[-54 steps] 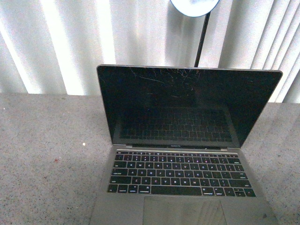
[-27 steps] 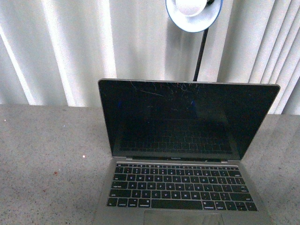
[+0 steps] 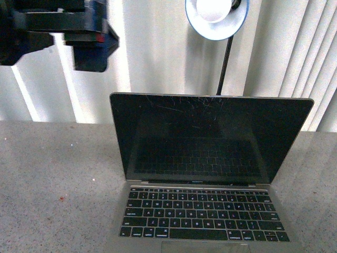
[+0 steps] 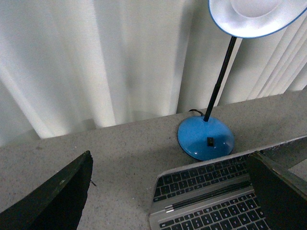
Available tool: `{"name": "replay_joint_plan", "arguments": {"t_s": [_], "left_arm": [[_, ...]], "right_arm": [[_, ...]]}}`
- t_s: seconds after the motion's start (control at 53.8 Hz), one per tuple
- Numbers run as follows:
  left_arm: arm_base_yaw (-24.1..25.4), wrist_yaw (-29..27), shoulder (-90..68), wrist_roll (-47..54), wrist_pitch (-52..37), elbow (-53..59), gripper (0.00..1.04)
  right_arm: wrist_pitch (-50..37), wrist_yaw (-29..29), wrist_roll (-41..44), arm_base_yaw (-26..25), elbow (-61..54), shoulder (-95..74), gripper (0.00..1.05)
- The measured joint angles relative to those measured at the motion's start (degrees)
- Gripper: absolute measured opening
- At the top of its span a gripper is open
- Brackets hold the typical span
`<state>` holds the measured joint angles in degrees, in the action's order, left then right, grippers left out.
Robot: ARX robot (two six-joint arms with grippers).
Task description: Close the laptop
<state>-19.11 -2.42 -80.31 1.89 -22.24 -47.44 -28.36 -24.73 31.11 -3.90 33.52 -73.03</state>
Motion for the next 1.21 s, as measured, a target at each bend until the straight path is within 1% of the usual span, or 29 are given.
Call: {"name": "replay_joint_plan", "arguments": {"t_s": [0.037, 0.13, 0.242, 0.335, 0.465, 0.632, 0.669, 0.743, 0.818, 0.855, 0.874, 0.911, 0.929, 0.967, 0.985, 1.022, 1.097, 1.171, 1.208], "left_arm": [[-0.68, -0.87, -1.68, 1.11, 0.83, -2.14, 0.98], [-2.1, -6.25, -5.11, 4.2, 3.19, -6.69, 0.98], [-3.43, -10.01, -8.83, 7.58, 4.42, -10.16, 0.98], [-4.63, -10.8, -11.3, 9.49, 4.52, -11.89, 0.98], [-7.23, -12.44, -14.95, 16.17, 4.09, -14.8, 0.98], [-8.74, -14.12, -18.49, 20.65, 4.44, -18.69, 0.98], [-8.81, -14.14, -19.04, 21.29, 4.81, -19.39, 0.98], [-8.79, -13.99, -19.98, 22.45, 6.32, -20.72, 0.96], [-8.74, -13.86, -20.59, 23.28, 7.34, -21.29, 0.95], [-8.68, -13.51, -20.72, 23.58, 7.61, -21.31, 0.91], [-8.61, -13.42, -20.83, 23.69, 7.76, -21.33, 0.87], [-8.48, -13.46, -21.0, 24.28, 7.78, -21.35, 0.8], [-8.44, -13.46, -21.05, 24.39, 7.78, -21.35, 0.79], [-8.22, -13.31, -21.18, 25.05, 7.85, -21.35, 0.71], [-8.17, -13.18, -21.18, 25.16, 7.89, -21.35, 0.69], [-7.91, -12.63, -21.27, 25.73, 8.11, -21.38, 0.61], [-7.26, -11.17, -21.4, 26.88, 9.66, -21.73, 0.43], [-7.06, -9.75, -21.57, 27.82, 10.82, -22.34, 0.32], [-6.91, -9.11, -21.64, 28.44, 11.43, -22.69, 0.25]], "right_arm": [[0.96, -0.46, 0.48, 0.0, 1.14, -0.61, 0.97], [3.17, -1.9, 1.84, 0.02, 4.31, -2.05, 0.97], [6.38, -4.2, 3.67, 0.15, 8.0, -3.3, 0.97], [9.18, -4.04, 5.18, 0.81, 10.8, -4.79, 0.97], [12.94, -3.82, 7.67, 2.67, 14.21, -7.13, 0.96], [18.53, -4.92, 11.67, 4.5, 18.73, -9.35, 0.69], [19.5, -5.03, 12.37, 4.63, 19.56, -9.88, 0.63], [20.96, -4.87, 14.71, 4.87, 21.51, -11.39, 0.49], [22.12, -4.87, 16.59, 4.98, 22.56, -12.66, 0.38], [22.91, -4.9, 17.86, 5.05, 22.95, -13.46, 0.31], [22.97, -4.9, 18.12, 5.07, 22.99, -13.64, 0.29], [23.37, -4.94, 18.86, 5.11, 23.15, -14.38, 0.22], [23.52, -5.01, 19.08, 5.14, 23.21, -14.53, 0.21], [23.91, -5.4, 19.5, 5.2, 23.52, -15.19, 0.13], [24.0, -5.64, 19.76, 5.2, 23.69, -15.47, 0.1], [24.37, -5.73, 20.0, 5.31, 24.17, -15.96, 0.03], [24.79, -5.68, 20.44, 5.68, 25.49, -16.92, 0.03], [25.42, -5.64, 21.03, 5.97, 26.16, -17.35, 0.03], [25.64, -5.62, 21.16, 6.14, 26.43, -17.55, 0.03]]}}
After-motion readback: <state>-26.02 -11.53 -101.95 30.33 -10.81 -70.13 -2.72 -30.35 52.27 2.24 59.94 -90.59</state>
